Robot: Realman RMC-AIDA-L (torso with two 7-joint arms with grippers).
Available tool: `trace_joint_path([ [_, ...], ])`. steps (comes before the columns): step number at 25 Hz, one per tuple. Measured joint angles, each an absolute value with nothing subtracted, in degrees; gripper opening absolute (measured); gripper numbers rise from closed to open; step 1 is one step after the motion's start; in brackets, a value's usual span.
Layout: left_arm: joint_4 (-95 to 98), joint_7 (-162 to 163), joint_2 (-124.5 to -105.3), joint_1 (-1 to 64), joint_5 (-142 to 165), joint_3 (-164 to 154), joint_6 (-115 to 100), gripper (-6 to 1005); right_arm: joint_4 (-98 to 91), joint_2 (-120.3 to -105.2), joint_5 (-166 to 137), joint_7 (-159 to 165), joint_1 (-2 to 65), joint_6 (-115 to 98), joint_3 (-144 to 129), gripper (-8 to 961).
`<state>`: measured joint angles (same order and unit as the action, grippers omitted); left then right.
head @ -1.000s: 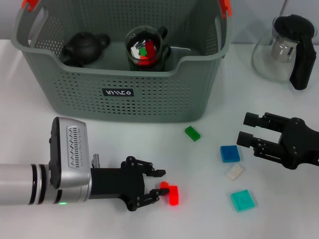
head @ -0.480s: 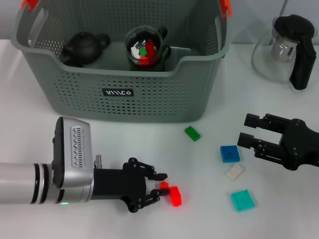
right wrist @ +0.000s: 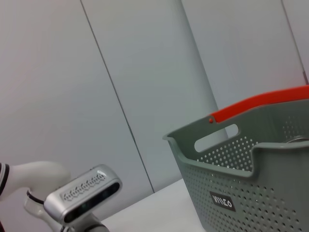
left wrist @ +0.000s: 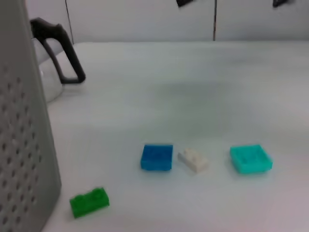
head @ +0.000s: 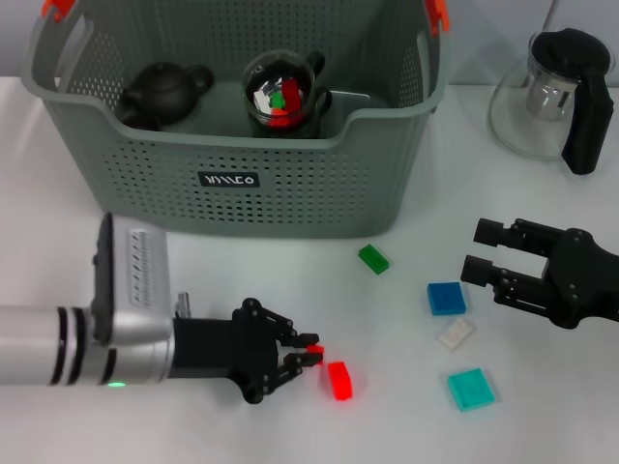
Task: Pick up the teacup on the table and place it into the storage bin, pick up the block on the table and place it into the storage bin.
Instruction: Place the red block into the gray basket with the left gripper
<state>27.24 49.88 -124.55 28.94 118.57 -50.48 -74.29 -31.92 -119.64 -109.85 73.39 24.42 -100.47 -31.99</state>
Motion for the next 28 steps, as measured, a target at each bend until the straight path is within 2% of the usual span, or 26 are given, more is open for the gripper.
trace_joint_path([
  [7, 38.96, 58.92, -123.5, 26.42, 118.22, -43.6, -91.2, 132, -32.18, -119.65, -109.62, 73.43, 24.6, -100.74, -31.99, 666],
  [16, 40.77, 68.91, -118.42, 31.53, 112.23, -23.75, -113.78, 123, -32.36, -119.79, -109.62, 73.47, 24.89, -100.87, -31.99, 665],
  [20, 41.86, 76.93, -117.19, 35.29, 106.31, -22.92, -111.21, 124, -32.42, -119.8, -109.68, 73.48, 24.92, -100.9, -32.14, 665],
  [26, 46.93, 88.7, -116.93, 42.36, 106.25, -27.9, -97.13, 119, -32.37, -119.79, -109.94, 73.48, 24.84, -100.9, -32.35, 665],
  [28, 48.44, 92.99, -116.25, 43.88, 107.47, -33.71, -90.97, 128, -32.21, -119.8, -109.97, 73.48, 24.83, -100.9, -32.41, 666],
])
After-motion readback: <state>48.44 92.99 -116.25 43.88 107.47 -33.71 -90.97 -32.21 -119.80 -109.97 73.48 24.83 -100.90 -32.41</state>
